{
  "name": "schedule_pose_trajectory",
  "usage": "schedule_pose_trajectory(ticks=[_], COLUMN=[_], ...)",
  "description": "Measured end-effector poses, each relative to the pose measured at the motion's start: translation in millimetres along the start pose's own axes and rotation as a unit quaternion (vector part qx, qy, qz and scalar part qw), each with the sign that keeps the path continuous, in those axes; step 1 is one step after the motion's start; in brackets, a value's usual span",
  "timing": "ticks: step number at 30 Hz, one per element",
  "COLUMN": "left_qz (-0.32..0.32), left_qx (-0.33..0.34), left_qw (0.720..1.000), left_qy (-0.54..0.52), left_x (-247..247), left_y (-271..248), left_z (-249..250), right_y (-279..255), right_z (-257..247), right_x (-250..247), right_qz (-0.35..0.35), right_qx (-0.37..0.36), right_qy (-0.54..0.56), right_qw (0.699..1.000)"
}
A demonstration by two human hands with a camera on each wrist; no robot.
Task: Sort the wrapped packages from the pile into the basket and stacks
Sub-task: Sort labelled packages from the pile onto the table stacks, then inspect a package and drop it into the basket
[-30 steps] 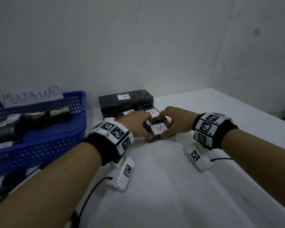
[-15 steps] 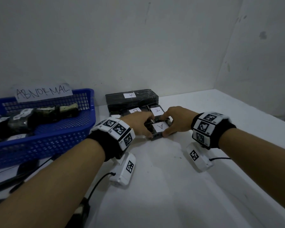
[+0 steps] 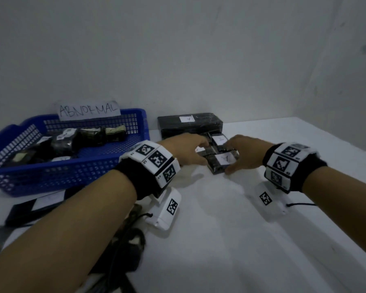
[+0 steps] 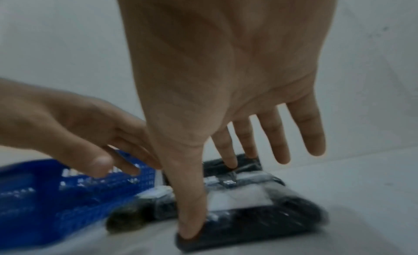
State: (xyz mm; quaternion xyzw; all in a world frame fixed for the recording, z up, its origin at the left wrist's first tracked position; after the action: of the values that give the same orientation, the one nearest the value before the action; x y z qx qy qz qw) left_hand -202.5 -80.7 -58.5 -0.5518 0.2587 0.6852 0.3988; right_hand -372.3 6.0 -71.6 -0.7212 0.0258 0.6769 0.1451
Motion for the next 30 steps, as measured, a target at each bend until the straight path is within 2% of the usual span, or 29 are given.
schedule_pose_trajectory(ticks=[4, 7, 11, 16, 18, 21, 23, 25, 27, 30], left_qz=[0.037, 0.025, 0.020, -0.009, -0.025, -0.046, -0.043, -0.018, 0.025, 0.131], left_qx=[-0.002, -0.038, -0.096, -0.139, -0.142, -0.139, -0.133, -0.121, -0.107, -0.105], left_qw=[0.999, 0.996, 0.992, 0.982, 0.980, 0.978, 0.973, 0.964, 0.950, 0.922], left_qy=[-0.032, -0.077, -0.083, -0.127, -0.135, -0.150, -0.185, -0.238, -0.294, -0.349], left_x=[-10, -22, -34, -31, -27, -24, -25, -27, -31, -38], left_y=[-29, -72, -142, -201, -212, -225, -231, -237, -239, -237], left_z=[-11, -31, -71, -101, -106, -110, -115, -120, -127, -138], right_y=[-20, -33, -47, -64, -65, -59, -52, -45, -37, -26], right_z=[-36, -72, -142, -216, -229, -233, -228, -223, -222, -230], right_x=[-18, -30, -28, -1, 7, 3, -8, -20, -29, -32], right_qz=[0.070, 0.086, -0.005, -0.158, -0.178, -0.168, -0.162, -0.145, -0.124, -0.078], right_qx=[-0.066, -0.131, -0.232, -0.306, -0.304, -0.296, -0.296, -0.287, -0.253, -0.214], right_qy=[0.006, 0.049, 0.070, 0.014, -0.025, -0.031, 0.033, 0.158, 0.303, 0.439], right_qw=[0.995, 0.986, 0.970, 0.939, 0.935, 0.940, 0.941, 0.934, 0.910, 0.869])
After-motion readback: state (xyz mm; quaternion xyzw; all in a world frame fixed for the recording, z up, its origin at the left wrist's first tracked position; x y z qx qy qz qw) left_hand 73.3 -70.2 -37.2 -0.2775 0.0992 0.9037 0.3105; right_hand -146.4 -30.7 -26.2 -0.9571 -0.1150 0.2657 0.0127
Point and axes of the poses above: each hand's wrist, its own y-axis towards the middle knuckle, its own x-axis out of the palm, z = x × y, the point moved 1 cm from there along y, towards the middle knuckle, and after that the axes turned 3 degrees about -x, right-handed, at the moved point
